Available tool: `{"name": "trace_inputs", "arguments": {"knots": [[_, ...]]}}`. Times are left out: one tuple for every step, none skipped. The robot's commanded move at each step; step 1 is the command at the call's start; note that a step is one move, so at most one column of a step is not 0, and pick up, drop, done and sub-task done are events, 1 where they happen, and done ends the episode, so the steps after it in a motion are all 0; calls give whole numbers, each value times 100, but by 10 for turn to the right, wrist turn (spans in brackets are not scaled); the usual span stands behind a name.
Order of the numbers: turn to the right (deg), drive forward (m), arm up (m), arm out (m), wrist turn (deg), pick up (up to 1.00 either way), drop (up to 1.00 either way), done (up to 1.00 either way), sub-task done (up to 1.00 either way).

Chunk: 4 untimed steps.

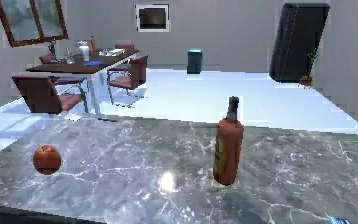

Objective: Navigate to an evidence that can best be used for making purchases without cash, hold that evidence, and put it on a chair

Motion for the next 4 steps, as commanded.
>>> {"name": "trace_inputs", "arguments": {"knots": [[-360,0,0,0,0,0,0,0,0],[0,0,50,0,0,0,0,0,0],[0,0,38,0,0,0,0,0,0],[0,0,0,20,0,0,0,0,0]]}}
